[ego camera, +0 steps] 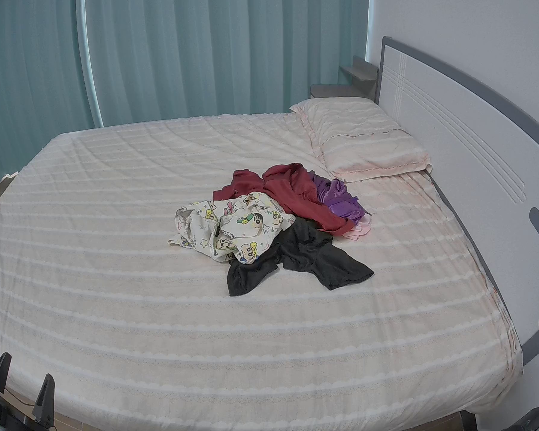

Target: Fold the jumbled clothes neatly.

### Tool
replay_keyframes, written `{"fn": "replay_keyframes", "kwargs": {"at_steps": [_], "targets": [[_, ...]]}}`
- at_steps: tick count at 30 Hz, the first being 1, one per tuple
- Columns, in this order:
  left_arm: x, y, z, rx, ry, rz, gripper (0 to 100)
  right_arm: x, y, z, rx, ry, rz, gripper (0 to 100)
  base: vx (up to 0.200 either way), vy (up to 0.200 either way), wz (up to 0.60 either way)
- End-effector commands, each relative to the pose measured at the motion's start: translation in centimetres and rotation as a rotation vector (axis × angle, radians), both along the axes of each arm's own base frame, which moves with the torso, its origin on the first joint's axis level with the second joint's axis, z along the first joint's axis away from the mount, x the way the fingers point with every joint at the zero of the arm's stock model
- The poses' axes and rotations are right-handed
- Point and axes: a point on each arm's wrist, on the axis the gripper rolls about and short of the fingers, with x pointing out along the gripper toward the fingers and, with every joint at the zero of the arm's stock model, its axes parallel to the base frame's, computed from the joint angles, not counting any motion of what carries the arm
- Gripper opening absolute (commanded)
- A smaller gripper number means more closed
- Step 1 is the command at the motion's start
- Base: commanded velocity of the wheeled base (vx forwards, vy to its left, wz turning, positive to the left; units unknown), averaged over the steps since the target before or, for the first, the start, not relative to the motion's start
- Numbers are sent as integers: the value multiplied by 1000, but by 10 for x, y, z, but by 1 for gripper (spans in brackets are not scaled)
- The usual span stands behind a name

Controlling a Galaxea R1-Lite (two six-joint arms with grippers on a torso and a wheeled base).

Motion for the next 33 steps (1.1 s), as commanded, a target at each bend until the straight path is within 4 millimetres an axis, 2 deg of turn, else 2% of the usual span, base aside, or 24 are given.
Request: {"fn": "replay_keyframes", "kwargs": {"at_steps": [1,4,6,7,8,10,11,12,14,16,21,24,25,29,33], "targets": [[0,0,-5,-1,0,0,100,81,7,5,74,364,120,100,0,0,0],[0,0,-5,-1,0,0,100,104,9,-1,75,451,124,100,0,0,0],[0,0,-5,-1,0,0,100,127,11,-8,79,511,125,100,0,0,0],[0,0,-5,-1,0,0,100,127,11,-8,79,511,125,100,0,0,0],[0,0,-5,-1,0,0,100,150,13,-14,92,552,123,100,0,0,0],[0,0,-5,-1,0,0,100,176,17,-24,115,589,137,100,0,0,0],[0,0,-5,-1,0,0,100,180,18,-26,119,598,140,100,0,0,0],[0,0,-5,-1,0,0,100,205,23,-35,151,624,135,100,0,0,0],[0,0,-5,-1,0,0,100,220,26,-39,177,626,130,100,0,0,0],[0,0,-5,-1,0,0,100,250,34,-47,247,621,119,100,0,0,0],[0,0,-5,-1,0,0,100,305,55,-70,292,632,82,100,0,0,0],[0,0,-5,-1,0,0,100,329,67,-87,286,638,64,100,0,0,0],[0,0,-5,-1,0,0,100,330,67,-88,287,637,64,100,0,0,0],[0,0,-5,-1,0,0,100,364,93,-118,305,636,41,100,0,0,0],[0,0,-5,-1,0,0,100,383,111,-145,292,654,26,100,0,0,0]]}}
